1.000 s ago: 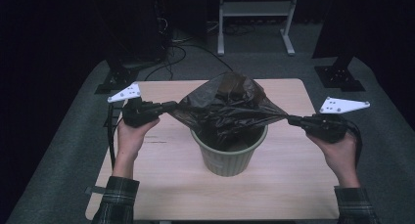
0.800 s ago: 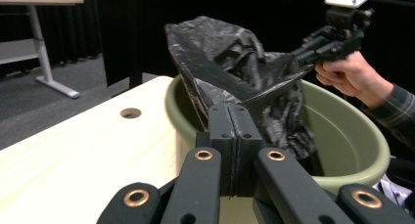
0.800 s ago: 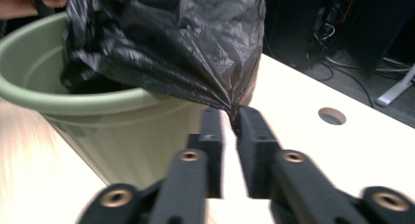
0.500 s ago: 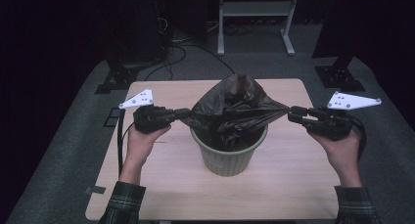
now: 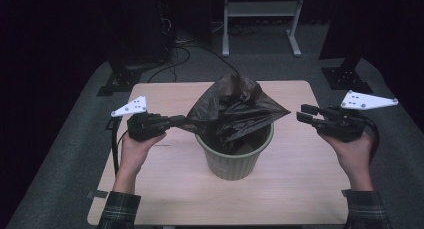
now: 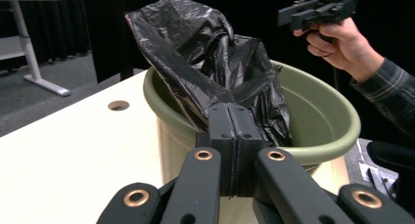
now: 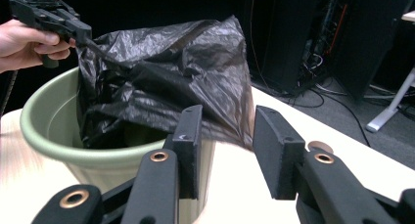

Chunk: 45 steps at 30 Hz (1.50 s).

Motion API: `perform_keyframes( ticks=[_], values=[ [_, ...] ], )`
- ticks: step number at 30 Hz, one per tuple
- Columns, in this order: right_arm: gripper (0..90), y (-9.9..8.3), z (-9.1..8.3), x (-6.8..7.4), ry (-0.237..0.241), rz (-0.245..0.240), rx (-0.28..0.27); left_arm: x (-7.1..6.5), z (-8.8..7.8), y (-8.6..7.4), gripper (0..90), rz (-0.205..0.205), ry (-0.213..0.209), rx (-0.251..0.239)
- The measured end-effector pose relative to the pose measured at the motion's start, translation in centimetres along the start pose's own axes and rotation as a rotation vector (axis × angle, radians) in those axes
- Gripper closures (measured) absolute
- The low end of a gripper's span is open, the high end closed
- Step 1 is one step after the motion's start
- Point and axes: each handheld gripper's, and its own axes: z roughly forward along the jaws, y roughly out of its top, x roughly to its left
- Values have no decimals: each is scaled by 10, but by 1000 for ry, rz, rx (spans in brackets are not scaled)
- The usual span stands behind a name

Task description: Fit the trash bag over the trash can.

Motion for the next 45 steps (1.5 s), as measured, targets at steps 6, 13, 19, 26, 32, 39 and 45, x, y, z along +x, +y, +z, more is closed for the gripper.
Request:
perform_keyframes(
  ticks=[6, 13, 19, 26, 32, 39, 45],
  values=[
    [647, 6, 25, -8, 21, 31, 14, -1, 3, 0, 892, 2, -8, -3],
    [706, 11, 56, -20, 14, 70, 52, 1, 3, -1, 892, 0, -11, 0],
    [819, 5, 75, -25, 25, 89, 99, 1, 2, -1, 892, 1, -11, -1],
    [900, 6, 70, -17, 30, 49, 71, 2, 6, -3, 892, -5, -7, 6],
    [900, 10, 62, 6, 113, 11, 23, 3, 15, -3, 888, -12, -7, 7],
    [900, 10, 70, 45, 208, -62, 39, 0, 28, -2, 885, -13, -7, 22],
    [900, 11, 93, 68, 280, -100, 71, -2, 38, 1, 884, -12, -14, 17]
  ],
)
